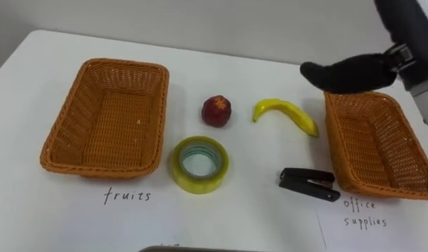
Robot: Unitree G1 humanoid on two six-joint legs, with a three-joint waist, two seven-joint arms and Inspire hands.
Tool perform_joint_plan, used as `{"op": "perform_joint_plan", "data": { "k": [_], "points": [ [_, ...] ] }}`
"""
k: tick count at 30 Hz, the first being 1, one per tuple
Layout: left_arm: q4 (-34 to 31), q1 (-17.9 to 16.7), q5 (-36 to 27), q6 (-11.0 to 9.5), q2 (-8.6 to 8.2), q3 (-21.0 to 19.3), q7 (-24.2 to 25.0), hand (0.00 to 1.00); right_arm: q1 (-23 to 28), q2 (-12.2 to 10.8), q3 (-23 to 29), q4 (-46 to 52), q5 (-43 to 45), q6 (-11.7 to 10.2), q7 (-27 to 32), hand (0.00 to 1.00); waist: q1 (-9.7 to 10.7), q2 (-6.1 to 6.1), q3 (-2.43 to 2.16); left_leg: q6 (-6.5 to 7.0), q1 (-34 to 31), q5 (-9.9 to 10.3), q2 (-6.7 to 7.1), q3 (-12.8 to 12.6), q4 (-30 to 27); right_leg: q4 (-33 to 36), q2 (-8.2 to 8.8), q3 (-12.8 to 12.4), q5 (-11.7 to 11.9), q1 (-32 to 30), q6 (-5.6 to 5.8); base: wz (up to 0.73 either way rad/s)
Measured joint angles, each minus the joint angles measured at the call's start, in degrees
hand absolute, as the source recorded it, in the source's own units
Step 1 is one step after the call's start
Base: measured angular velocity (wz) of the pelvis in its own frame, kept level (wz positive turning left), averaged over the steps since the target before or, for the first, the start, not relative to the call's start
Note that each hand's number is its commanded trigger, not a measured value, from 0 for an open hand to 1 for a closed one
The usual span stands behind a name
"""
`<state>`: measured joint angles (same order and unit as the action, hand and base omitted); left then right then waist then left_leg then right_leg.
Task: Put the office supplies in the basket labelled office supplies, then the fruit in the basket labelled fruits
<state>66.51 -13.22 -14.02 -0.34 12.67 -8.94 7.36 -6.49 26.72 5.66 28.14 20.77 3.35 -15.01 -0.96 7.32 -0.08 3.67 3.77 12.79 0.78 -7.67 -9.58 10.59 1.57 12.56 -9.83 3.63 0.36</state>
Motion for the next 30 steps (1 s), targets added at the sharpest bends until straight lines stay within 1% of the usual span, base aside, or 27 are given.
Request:
{"op": "perform_joint_plan", "data": {
  "k": [4,9,13,17,18,19,21,25,26,30],
  "points": [
    [0.02,0.70,-0.01,0.32,0.23,0.96,0.04,0.00,0.22,0.00,-0.07,-0.59,0.26,0.74,-3.57,0.00,-0.90,-0.21,0.12,0.00,-0.07,0.00,0.00,-0.02,-0.19,0.01,-0.04,-0.27,0.00,-0.17,0.00,0.00],
    [1.05,1.27,-0.03,0.31,0.22,1.23,0.70,0.00,0.27,0.00,-0.80,-0.81,2.58,1.72,-9.03,0.00,-1.10,-0.52,0.41,0.00,0.01,-0.01,0.00,-0.04,-0.21,-0.05,-0.04,-0.33,0.00,-0.14,0.00,0.00],
    [1.74,1.74,-0.02,0.31,0.21,1.23,0.72,0.00,0.28,0.00,-0.97,-1.33,3.41,1.78,-11.26,0.00,-1.17,-0.58,0.46,0.00,0.02,-0.01,-0.01,-0.04,-0.17,-0.05,-0.05,-0.34,0.00,-0.13,0.00,0.00],
    [1.72,2.22,-0.02,0.36,0.22,1.22,0.72,0.00,0.71,0.00,-1.59,-3.47,3.99,2.04,-13.65,0.00,-1.74,-0.55,0.47,0.00,0.09,-0.01,-0.01,-0.13,-0.23,-0.04,-0.03,-0.35,0.00,-0.12,0.00,0.00],
    [1.66,2.49,-0.03,0.41,0.21,1.21,0.72,0.00,1.30,0.00,-1.76,-3.85,4.11,2.61,-14.45,0.00,-2.21,-0.55,0.47,0.00,0.09,-0.01,-0.01,-0.20,-0.25,-0.04,-0.03,-0.38,0.00,-0.13,0.00,0.00],
    [1.60,2.58,-0.04,0.41,0.19,1.20,0.72,0.00,1.53,0.00,-1.83,-4.10,4.13,2.85,-14.92,0.00,-2.36,-0.54,0.47,0.00,0.09,-0.01,-0.01,-0.22,-0.25,-0.04,-0.04,-0.40,0.00,-0.13,0.00,0.00],
    [1.54,2.99,-0.93,0.50,0.16,1.21,0.76,0.00,1.76,0.00,-2.30,-4.69,4.15,4.04,-17.02,0.00,-2.48,-0.54,0.48,0.00,0.05,-0.01,-0.01,-0.19,-0.29,-0.05,-0.03,-0.36,0.00,-0.08,0.00,0.00],
    [1.57,3.19,-1.53,0.77,0.15,1.23,1.05,0.00,1.75,-0.01,-2.33,-5.07,4.48,4.41,-20.22,0.00,-2.63,-0.52,0.53,0.00,0.11,-0.01,-0.02,-0.16,-0.27,-0.07,-0.04,-0.47,0.00,0.07,0.00,0.00],
    [1.56,3.19,-1.49,0.82,0.16,1.23,1.09,0.00,1.75,-0.01,-2.40,-5.06,4.47,4.96,-21.73,0.00,-2.64,-0.52,0.53,-0.01,0.11,-0.01,-0.02,-0.16,-0.16,-0.07,-0.03,-0.48,0.00,0.11,0.00,0.00],
    [0.85,3.04,-1.51,1.30,0.42,1.19,1.18,0.00,1.75,-0.01,-2.55,-5.06,4.49,7.26,-26.87,0.00,-2.65,-0.03,0.77,0.00,0.04,-0.01,-0.02,-0.17,-0.09,-0.03,-0.03,-0.61,0.00,0.03,0.00,0.00]
  ]
}}
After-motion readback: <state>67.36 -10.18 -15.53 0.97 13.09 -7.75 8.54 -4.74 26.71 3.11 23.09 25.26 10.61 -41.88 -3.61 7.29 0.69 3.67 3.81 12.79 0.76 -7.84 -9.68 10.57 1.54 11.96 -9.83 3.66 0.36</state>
